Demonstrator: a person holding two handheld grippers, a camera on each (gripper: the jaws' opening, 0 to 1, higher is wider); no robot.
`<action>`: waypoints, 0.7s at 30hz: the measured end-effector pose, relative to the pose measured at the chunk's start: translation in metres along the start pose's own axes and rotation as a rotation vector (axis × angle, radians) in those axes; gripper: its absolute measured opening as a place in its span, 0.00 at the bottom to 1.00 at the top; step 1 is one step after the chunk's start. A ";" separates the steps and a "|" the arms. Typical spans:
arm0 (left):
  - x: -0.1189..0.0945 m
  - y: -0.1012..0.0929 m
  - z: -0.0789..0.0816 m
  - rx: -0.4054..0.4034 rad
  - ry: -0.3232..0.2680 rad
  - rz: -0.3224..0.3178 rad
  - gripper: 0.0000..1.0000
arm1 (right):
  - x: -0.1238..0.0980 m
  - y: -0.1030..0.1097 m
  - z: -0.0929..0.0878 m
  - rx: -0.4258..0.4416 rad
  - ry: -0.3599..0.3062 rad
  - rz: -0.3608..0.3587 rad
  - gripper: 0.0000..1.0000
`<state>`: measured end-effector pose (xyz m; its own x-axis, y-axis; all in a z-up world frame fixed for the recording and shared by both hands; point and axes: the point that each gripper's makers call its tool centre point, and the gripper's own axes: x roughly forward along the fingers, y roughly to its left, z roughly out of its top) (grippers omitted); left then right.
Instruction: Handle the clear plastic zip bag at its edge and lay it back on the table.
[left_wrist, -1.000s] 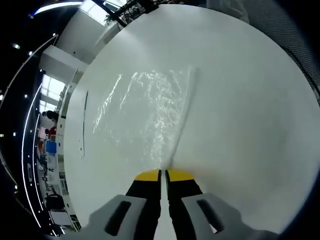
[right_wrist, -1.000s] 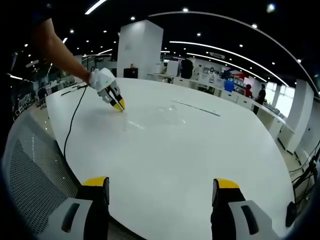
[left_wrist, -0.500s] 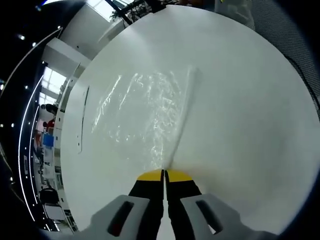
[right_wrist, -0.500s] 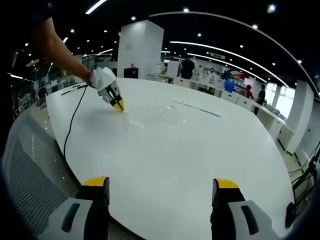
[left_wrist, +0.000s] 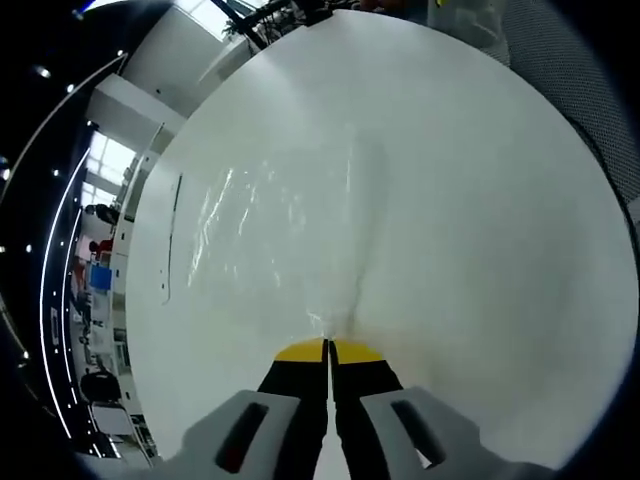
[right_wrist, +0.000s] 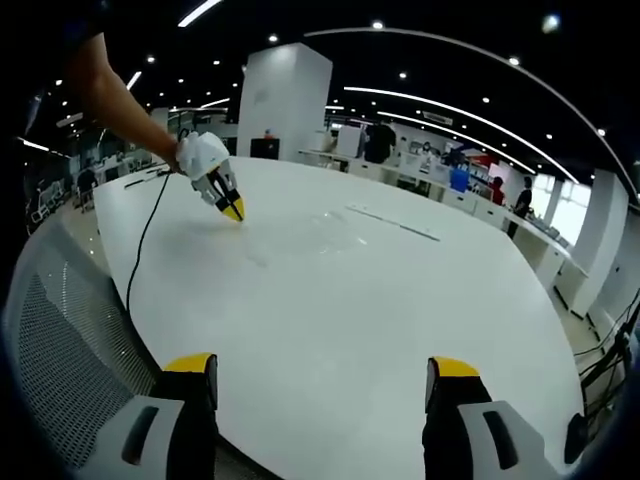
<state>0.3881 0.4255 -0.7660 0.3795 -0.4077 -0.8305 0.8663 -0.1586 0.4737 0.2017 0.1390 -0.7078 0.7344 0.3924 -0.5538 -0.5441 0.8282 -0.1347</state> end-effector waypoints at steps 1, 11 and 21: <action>-0.001 0.000 0.000 0.000 0.001 0.003 0.00 | 0.000 0.001 0.000 -0.005 0.000 0.001 0.86; -0.017 -0.009 0.015 -0.004 0.003 0.023 0.00 | -0.002 0.002 0.012 -0.102 0.002 0.002 0.78; -0.036 -0.019 0.028 -0.022 0.011 0.050 0.00 | -0.001 0.011 0.033 -0.150 -0.018 0.038 0.74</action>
<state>0.3488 0.4182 -0.7373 0.4261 -0.4052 -0.8089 0.8530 -0.1179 0.5083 0.2082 0.1613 -0.6820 0.7185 0.4308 -0.5461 -0.6252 0.7441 -0.2355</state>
